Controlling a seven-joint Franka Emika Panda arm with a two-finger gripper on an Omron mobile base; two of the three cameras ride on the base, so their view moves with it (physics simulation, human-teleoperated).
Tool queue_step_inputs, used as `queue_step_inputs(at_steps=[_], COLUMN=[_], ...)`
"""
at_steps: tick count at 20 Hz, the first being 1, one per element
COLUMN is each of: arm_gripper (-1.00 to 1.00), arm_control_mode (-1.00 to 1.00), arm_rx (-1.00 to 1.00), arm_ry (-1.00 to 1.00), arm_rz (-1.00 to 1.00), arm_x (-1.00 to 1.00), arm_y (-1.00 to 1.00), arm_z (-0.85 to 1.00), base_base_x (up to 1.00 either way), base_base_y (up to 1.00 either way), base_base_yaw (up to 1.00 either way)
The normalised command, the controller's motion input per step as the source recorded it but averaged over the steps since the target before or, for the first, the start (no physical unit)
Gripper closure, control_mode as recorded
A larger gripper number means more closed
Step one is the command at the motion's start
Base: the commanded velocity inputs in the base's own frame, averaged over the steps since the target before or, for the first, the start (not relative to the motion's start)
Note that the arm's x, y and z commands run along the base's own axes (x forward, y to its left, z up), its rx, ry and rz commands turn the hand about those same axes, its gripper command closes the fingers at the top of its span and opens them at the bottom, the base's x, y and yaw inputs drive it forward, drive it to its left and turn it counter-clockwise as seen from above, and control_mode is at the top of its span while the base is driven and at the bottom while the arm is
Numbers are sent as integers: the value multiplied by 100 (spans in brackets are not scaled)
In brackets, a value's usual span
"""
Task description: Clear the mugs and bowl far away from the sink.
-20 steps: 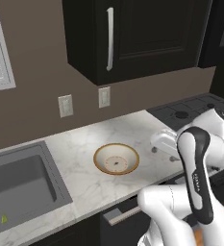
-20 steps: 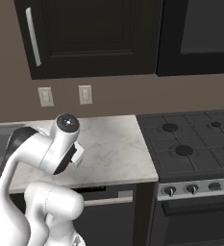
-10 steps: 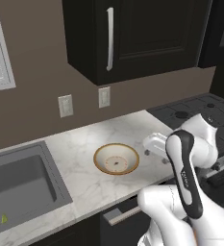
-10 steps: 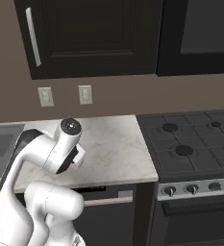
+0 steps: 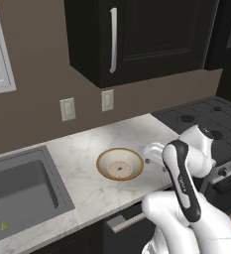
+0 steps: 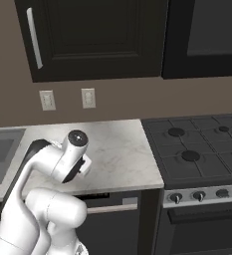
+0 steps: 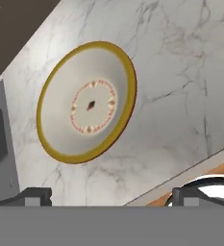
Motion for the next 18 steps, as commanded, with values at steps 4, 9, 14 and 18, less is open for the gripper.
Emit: queue_step_inputs(at_steps=[4, 9, 14, 18], arm_gripper=[-100, -100, -100, -100], arm_control_mode=[-100, -100, -100, -100], arm_rx=[0, 0, 0, 0], arm_ry=[0, 0, 0, 0], arm_rz=[-1, -1, 0, 0], arm_x=[33, 36, 32, 24], arm_y=[0, 0, 0, 0], arm_z=[-27, -25, -26, -25], base_base_x=[0, 0, 0, 0], base_base_y=[0, 0, 0, 0], base_base_yaw=[0, 0, 0, 0])
